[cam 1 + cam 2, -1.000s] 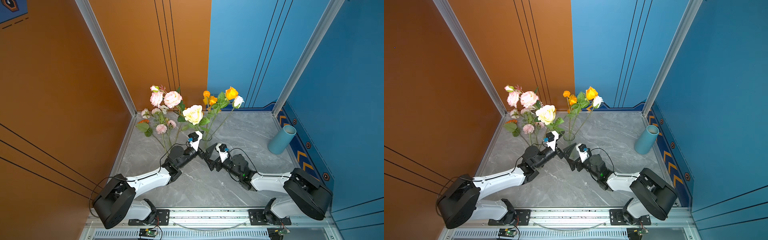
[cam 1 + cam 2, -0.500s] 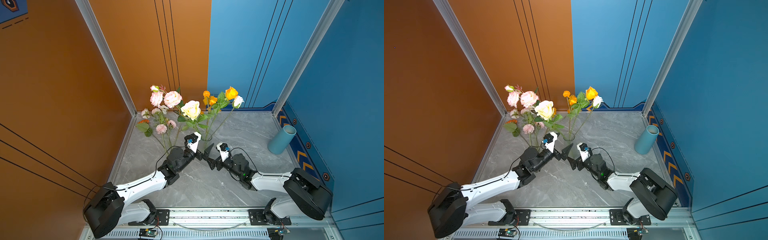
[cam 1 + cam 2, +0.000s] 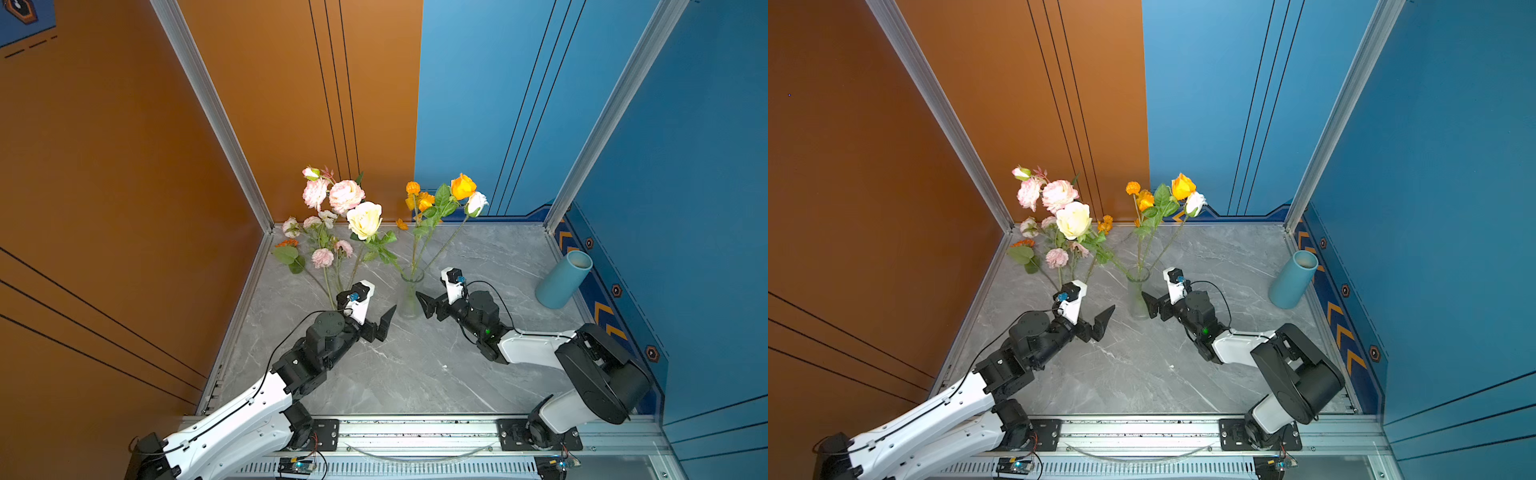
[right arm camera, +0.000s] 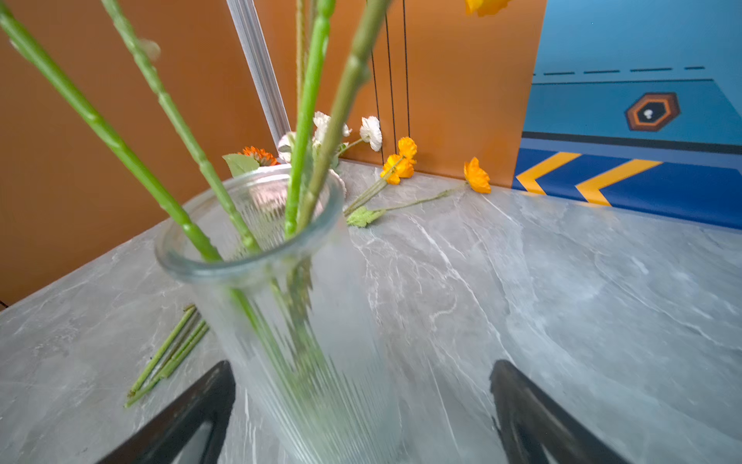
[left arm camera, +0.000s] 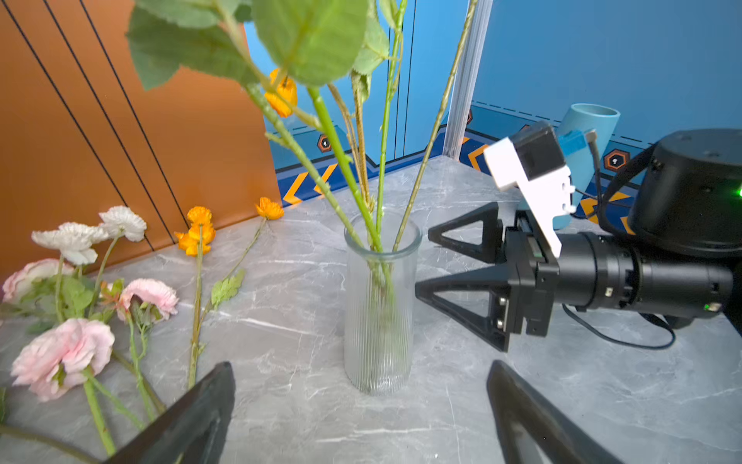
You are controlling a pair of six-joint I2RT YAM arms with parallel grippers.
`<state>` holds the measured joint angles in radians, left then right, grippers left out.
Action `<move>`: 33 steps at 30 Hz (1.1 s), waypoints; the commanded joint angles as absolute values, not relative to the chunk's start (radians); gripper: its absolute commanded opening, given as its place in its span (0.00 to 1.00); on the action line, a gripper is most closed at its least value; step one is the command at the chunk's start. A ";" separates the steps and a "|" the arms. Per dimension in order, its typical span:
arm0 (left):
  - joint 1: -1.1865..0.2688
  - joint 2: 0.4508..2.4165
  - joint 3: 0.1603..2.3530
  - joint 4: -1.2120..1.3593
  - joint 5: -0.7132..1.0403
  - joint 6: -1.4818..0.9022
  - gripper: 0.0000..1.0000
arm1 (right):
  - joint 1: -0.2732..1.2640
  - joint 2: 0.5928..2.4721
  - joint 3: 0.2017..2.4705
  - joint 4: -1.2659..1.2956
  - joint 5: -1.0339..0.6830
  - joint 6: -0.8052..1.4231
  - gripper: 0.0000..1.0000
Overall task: Arrange the flowers into the vase
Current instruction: 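Close the right gripper around the glass vase while the left gripper withdraws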
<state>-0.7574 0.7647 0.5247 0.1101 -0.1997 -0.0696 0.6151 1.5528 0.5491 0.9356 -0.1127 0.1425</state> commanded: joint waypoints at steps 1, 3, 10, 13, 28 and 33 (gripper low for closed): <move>-0.736 0.760 0.561 -0.082 -0.185 -0.131 0.98 | 0.618 1.589 0.581 0.979 -0.167 0.113 1.00; -0.733 0.775 0.579 -0.109 -0.142 -0.114 0.98 | 0.620 1.609 0.582 1.023 -0.200 0.106 1.00; -0.714 0.883 0.669 -0.179 -0.027 -0.020 0.98 | 0.629 1.660 0.624 1.046 -0.258 0.118 1.00; -0.711 0.915 0.675 -0.168 0.012 0.008 0.98 | 0.630 1.672 0.647 1.039 -0.259 0.113 1.00; -0.633 1.000 0.836 -0.264 0.195 0.330 0.98 | 0.628 1.722 0.749 0.963 -0.262 0.074 1.00; -0.578 1.013 0.769 -0.115 0.352 0.285 0.98 | 0.633 1.752 0.778 0.953 -0.270 0.071 1.00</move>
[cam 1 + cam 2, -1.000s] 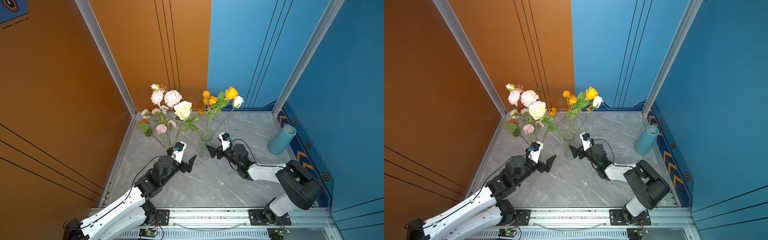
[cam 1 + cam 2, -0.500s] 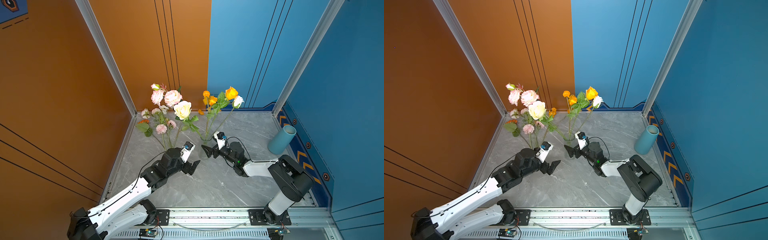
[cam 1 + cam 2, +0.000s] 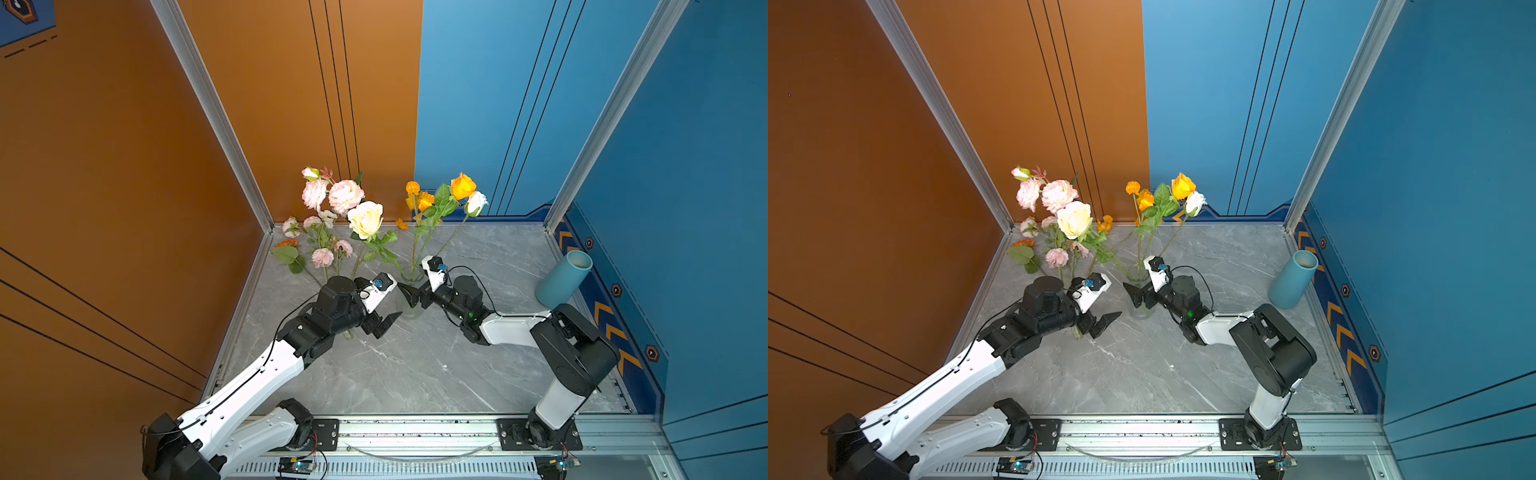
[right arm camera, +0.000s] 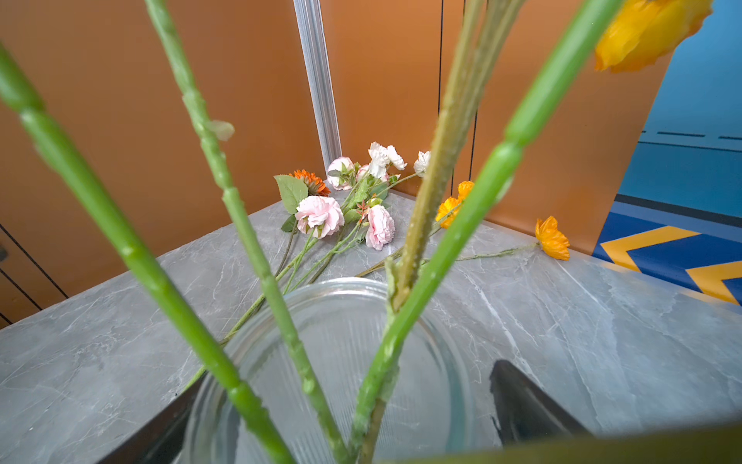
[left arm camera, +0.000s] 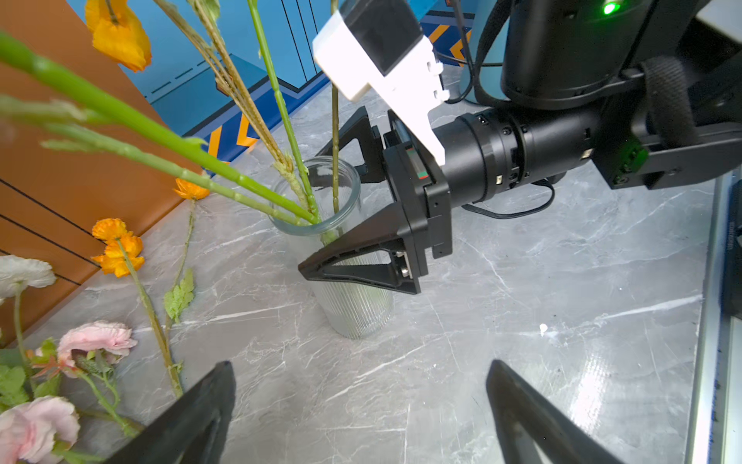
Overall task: Arrange the flowers into the vase
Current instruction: 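Close the right gripper around the glass vase while the left gripper withdraws, then lift and carry the vase farther from the robot with the right gripper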
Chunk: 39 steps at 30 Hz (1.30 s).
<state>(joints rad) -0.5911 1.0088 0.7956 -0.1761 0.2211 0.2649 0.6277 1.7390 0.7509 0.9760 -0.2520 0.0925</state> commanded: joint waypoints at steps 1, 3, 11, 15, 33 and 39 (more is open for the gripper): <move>-0.578 1.018 0.776 -0.124 0.353 0.285 0.98 | 0.633 1.753 0.778 0.958 -0.268 0.065 0.99; -0.577 1.027 0.794 -0.152 0.325 0.291 0.98 | 0.634 1.754 0.773 0.979 -0.262 0.056 0.98; -0.566 1.031 0.805 -0.158 0.302 0.287 0.98 | 0.635 1.774 0.799 0.993 -0.261 0.044 0.91; -0.559 1.032 0.805 -0.158 0.309 0.285 0.98 | 0.637 1.778 0.798 1.016 -0.244 0.047 0.89; -0.548 1.031 0.811 -0.159 0.328 0.281 0.98 | 0.639 1.745 0.807 0.995 -0.242 0.046 0.62; -0.546 1.011 0.805 -0.150 0.338 0.283 0.98 | 0.629 1.703 0.804 0.977 -0.213 0.024 0.50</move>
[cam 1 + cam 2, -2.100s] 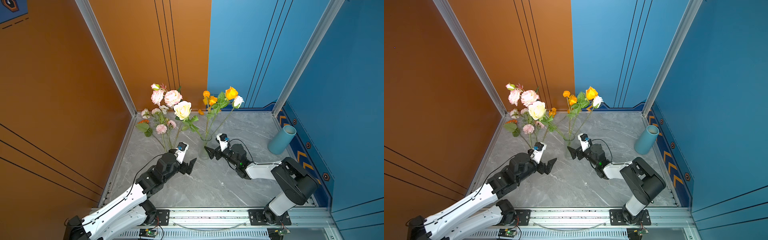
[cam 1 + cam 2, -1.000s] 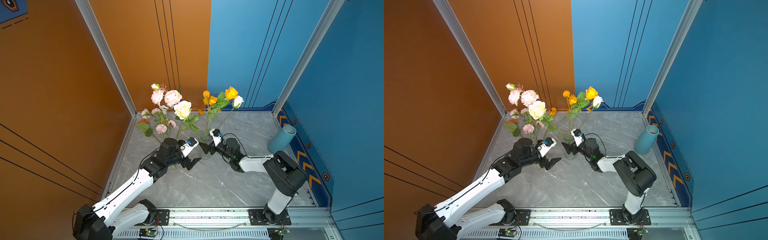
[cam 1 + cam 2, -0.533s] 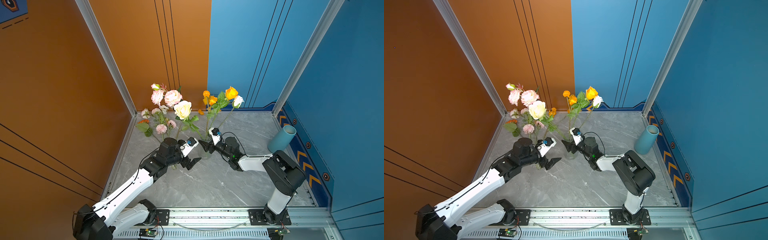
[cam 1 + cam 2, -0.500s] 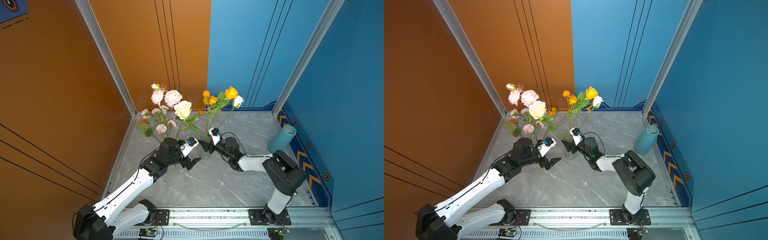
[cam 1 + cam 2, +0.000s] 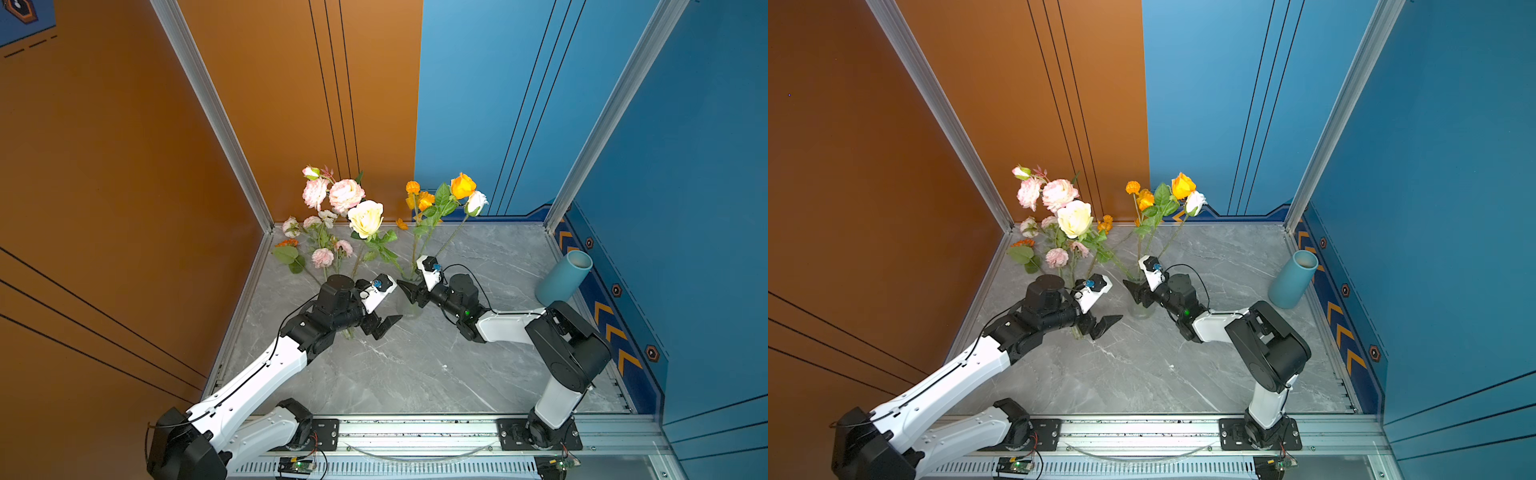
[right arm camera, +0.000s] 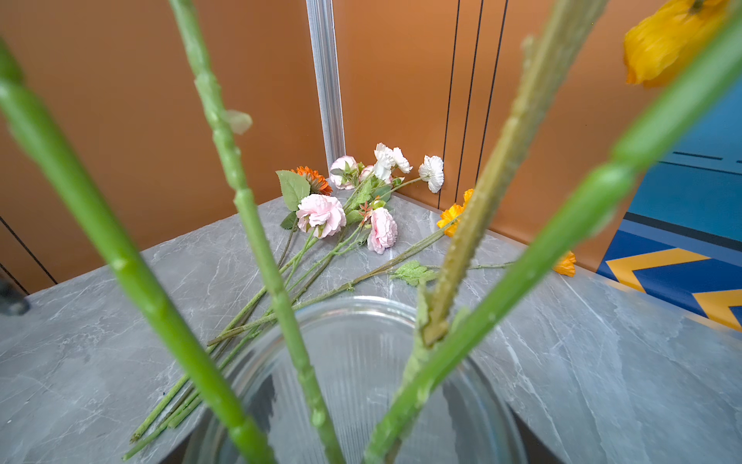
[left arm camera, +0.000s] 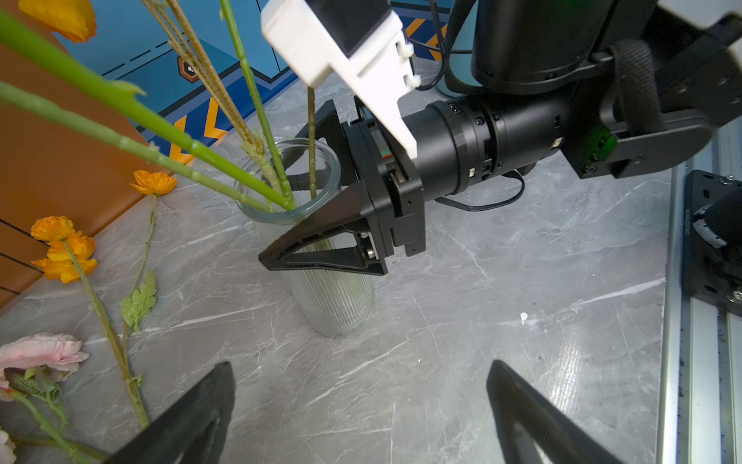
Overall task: Arrange the flowers into the vase
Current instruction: 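Lift and carry the vase farther from the robot with the right gripper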
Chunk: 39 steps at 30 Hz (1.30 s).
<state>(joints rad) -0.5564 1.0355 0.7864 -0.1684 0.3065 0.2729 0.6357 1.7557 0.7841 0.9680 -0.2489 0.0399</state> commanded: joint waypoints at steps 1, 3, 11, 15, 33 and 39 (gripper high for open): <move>-0.545 1.007 0.801 -0.146 0.338 0.282 0.98 | 0.627 1.698 0.801 0.980 -0.209 0.019 0.49; -0.545 1.002 0.800 -0.144 0.333 0.282 0.98 | 0.622 1.686 0.799 0.977 -0.201 0.008 0.44; -0.541 0.998 0.802 -0.144 0.334 0.283 0.98 | 0.552 1.639 0.822 0.945 -0.203 -0.009 0.42; -0.539 0.996 0.799 -0.144 0.332 0.283 0.98 | 0.489 1.631 0.849 0.932 -0.215 -0.009 0.42; -0.503 1.045 0.808 -0.143 0.361 0.282 0.98 | 0.294 1.728 1.004 1.042 -0.193 -0.030 0.40; -0.481 1.068 0.809 -0.143 0.366 0.282 0.98 | 0.253 1.821 1.113 1.088 -0.155 -0.039 0.37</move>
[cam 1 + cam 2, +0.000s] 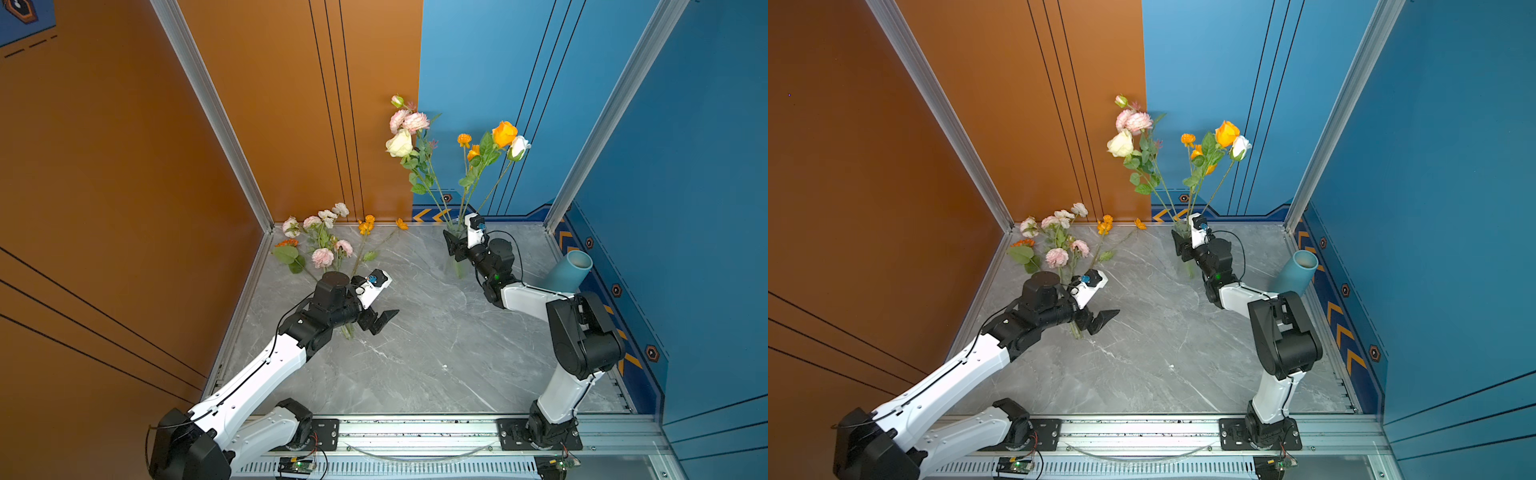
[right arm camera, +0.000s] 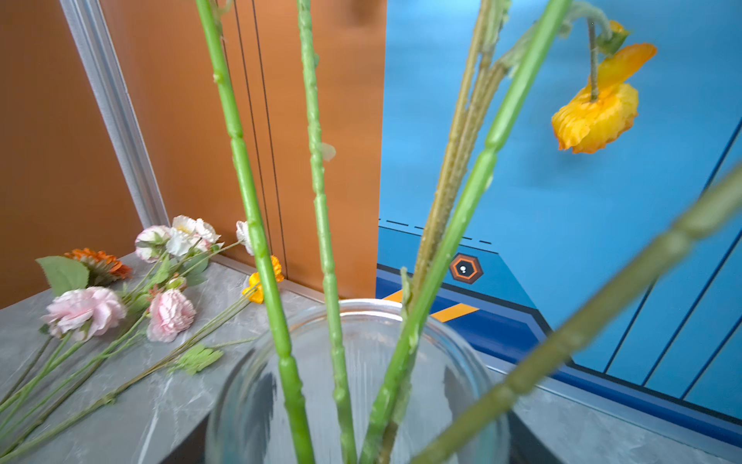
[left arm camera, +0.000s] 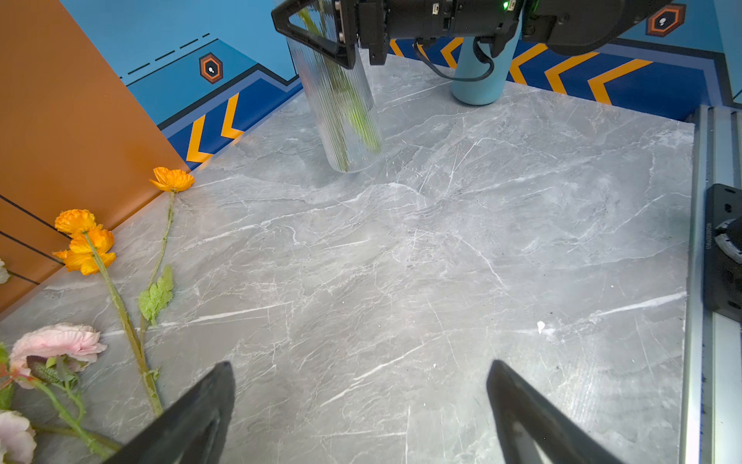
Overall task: Arrange the flowers into the vase
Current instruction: 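Lift and carry the vase farther from the robot with the right gripper, then lower the vase onto the table beside the blue wall with the right gripper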
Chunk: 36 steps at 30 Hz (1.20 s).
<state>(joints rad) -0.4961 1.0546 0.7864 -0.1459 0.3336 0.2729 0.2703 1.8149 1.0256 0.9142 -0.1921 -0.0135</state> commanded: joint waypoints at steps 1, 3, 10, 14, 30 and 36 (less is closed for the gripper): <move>-0.475 1.073 0.810 -0.143 0.369 0.282 0.98 | 0.247 1.842 1.135 1.094 -0.150 -0.041 0.37; -0.466 1.084 0.813 -0.143 0.374 0.281 0.98 | 0.235 1.882 1.176 1.112 -0.151 -0.044 0.36; -0.428 1.124 0.819 -0.143 0.389 0.279 0.98 | 0.195 2.029 1.324 1.159 -0.143 -0.054 0.36; -0.404 1.140 0.823 -0.143 0.406 0.277 0.98 | 0.175 2.127 1.423 1.149 -0.110 -0.043 0.36; -0.367 1.152 0.803 -0.103 0.468 0.277 0.98 | 0.152 2.351 1.653 1.161 -0.039 -0.007 0.36; -0.361 1.119 0.751 -0.004 0.470 0.260 0.98 | 0.150 2.376 1.657 1.166 -0.013 0.009 0.36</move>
<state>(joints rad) -0.3710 1.1442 0.7837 -0.0704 0.4362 0.2687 0.1558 2.3886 1.5986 1.0180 -0.0460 -0.0181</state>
